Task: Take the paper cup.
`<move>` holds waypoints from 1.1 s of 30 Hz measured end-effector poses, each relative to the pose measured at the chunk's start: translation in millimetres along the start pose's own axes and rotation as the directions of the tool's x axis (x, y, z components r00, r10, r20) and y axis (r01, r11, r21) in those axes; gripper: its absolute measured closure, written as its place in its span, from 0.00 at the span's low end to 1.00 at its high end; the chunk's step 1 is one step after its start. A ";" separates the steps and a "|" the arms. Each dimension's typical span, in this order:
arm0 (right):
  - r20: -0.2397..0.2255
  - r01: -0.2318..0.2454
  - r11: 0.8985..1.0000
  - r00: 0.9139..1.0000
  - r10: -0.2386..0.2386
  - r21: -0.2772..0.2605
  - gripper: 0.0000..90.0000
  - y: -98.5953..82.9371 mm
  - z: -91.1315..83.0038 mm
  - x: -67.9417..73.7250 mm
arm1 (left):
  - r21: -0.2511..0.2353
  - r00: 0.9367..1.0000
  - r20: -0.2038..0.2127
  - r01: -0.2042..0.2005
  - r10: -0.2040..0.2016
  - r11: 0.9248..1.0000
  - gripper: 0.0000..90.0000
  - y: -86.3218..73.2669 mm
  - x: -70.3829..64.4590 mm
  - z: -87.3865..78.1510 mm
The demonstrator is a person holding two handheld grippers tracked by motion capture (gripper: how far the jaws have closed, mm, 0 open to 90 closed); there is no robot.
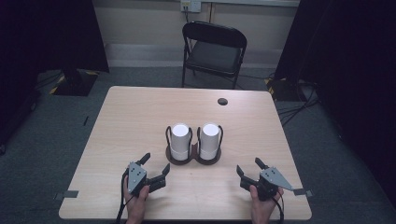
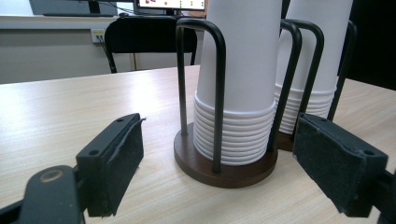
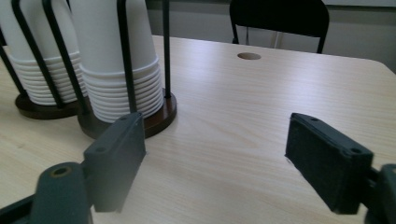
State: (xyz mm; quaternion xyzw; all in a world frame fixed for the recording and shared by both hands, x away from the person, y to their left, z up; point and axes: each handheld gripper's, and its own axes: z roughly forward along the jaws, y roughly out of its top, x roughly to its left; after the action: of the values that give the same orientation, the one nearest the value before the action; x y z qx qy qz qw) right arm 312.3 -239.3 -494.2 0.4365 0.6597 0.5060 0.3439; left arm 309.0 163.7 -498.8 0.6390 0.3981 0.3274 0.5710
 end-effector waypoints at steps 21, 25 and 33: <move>-0.026 -0.014 0.999 1.000 0.015 0.043 0.27 5.6 4.8 12.2 | -0.002 1.000 0.029 -0.005 0.005 1.000 0.18 0.0 1.0 -0.5; -0.074 -0.009 0.999 0.997 0.012 0.045 0.29 12.6 8.6 18.9 | -0.001 0.999 0.036 -0.035 0.035 0.999 0.18 0.1 -1.0 -0.2; -0.113 -0.030 1.000 0.993 0.031 0.006 0.33 23.7 15.0 28.5 | -0.012 0.998 0.044 -0.053 0.054 0.998 0.23 -0.5 -2.3 -1.6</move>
State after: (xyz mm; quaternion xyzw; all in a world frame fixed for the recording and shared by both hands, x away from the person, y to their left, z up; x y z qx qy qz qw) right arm 320.2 -204.9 -475.4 0.4179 0.6726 0.5337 0.2970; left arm 306.5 162.4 -499.0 0.6534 0.3663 0.3306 0.5741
